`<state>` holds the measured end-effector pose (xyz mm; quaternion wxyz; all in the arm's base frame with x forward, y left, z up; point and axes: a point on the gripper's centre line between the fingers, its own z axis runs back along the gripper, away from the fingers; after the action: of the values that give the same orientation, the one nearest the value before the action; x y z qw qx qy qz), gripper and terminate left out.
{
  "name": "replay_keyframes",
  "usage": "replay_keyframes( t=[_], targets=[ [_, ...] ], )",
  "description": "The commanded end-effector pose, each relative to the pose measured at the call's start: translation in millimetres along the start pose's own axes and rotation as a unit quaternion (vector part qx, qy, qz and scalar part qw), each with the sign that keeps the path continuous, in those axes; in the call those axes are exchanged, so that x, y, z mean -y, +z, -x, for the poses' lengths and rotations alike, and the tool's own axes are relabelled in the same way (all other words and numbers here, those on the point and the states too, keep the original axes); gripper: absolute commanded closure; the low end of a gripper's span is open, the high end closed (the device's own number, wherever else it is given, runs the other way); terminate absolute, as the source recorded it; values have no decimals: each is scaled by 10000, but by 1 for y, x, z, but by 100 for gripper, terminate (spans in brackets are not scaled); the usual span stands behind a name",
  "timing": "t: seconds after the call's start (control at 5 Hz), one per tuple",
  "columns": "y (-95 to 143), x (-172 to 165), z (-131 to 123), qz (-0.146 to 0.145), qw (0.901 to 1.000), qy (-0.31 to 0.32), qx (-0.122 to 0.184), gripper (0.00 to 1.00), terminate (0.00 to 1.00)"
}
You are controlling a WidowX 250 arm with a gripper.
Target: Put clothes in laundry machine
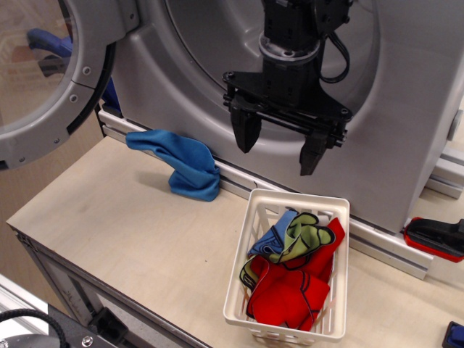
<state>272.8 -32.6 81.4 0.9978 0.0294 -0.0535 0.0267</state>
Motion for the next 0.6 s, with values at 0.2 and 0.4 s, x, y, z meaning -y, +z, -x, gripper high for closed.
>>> replay_keyframes(
  t=[0.2,0.4],
  targets=[
    [-12,-1,0,250,9948,-957,227,0,0],
    [-17,10,2,563,9828,-1730,306,0,0]
  ],
)
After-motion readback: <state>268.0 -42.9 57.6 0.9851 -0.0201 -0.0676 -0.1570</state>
